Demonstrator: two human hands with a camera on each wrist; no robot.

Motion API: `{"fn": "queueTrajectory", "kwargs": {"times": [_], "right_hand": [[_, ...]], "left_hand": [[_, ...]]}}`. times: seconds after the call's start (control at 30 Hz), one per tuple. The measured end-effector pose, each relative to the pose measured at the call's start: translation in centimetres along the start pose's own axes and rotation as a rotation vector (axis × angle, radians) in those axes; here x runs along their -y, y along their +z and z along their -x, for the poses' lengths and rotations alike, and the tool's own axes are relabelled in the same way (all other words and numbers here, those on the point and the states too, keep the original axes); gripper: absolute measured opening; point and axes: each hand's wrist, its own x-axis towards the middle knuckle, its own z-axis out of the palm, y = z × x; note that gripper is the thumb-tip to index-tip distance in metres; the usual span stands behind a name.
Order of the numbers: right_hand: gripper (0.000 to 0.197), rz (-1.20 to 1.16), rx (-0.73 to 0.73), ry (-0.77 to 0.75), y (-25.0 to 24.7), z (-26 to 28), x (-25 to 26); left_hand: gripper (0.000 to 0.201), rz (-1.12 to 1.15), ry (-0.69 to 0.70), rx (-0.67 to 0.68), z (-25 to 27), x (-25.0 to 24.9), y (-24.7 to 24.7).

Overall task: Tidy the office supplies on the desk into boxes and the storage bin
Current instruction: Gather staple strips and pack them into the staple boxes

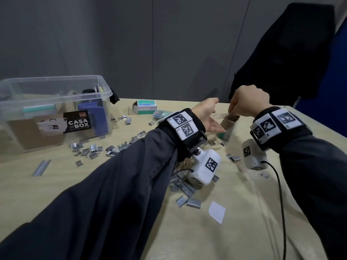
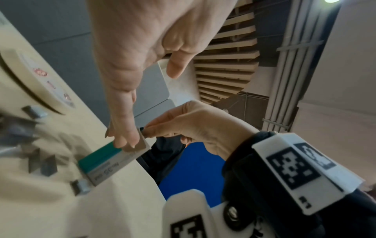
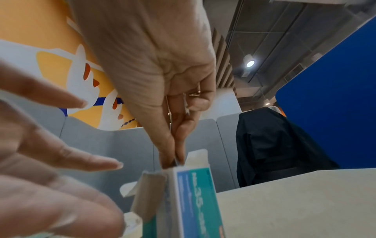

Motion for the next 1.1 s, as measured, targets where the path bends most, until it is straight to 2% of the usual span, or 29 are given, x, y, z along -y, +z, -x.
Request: {"fn": "queueTrajectory", "kwargs": {"times": [0.13,0.37,0.57,0.67,0.77,0.87,0.93,1.0,1.1], "right_hand": [[0.02,0.021,0.022,0.01,1.4,-0.2,-0.1],[0.007,-0.157,0.157,0.026,2.1,-0.8,-1.4],[0.019,-0.081,0.291,-0.023,1.3,-1.2,-1.3],[0.025,-0.031,0.247,0.016,0.9,-1.2,-1.2],[0.026,0.018,0.089,0.052,0.1,-0.5,-0.3],[0.022,0.014,-0.105,0.011,-1.1,0.0,1.4],[0.018,-0.034,-0.169,-0.049,-1.9,0.1,3.1],[0.011,-0.082,-0.121,-0.165,-1.9,0.2,5.3],[0.006,-0.178,0.149,-0.414,-0.9,0.7,8.8]], "left_hand": [[0.06,0.075,-0.012,0.013,-0.4,0.6,0.6],[0.066,0.193,0.018,0.012,-0.6,0.7,0.9],[0.066,0.18,0.051,0.011,-0.3,0.9,1.2],[0.063,0.004,0.017,0.015,0.8,0.3,0.3],[0.053,-0.32,0.01,-0.005,2.8,-1.3,-2.7],[0.038,-0.607,0.11,-0.121,6.0,-3.5,-6.9],[0.033,-0.754,0.134,-0.203,8.1,-4.6,-9.9],[0.031,-0.894,0.132,-0.289,9.8,-5.2,-12.9],[0.029,-1.132,0.062,-0.393,11.1,-4.9,-17.1]]}}
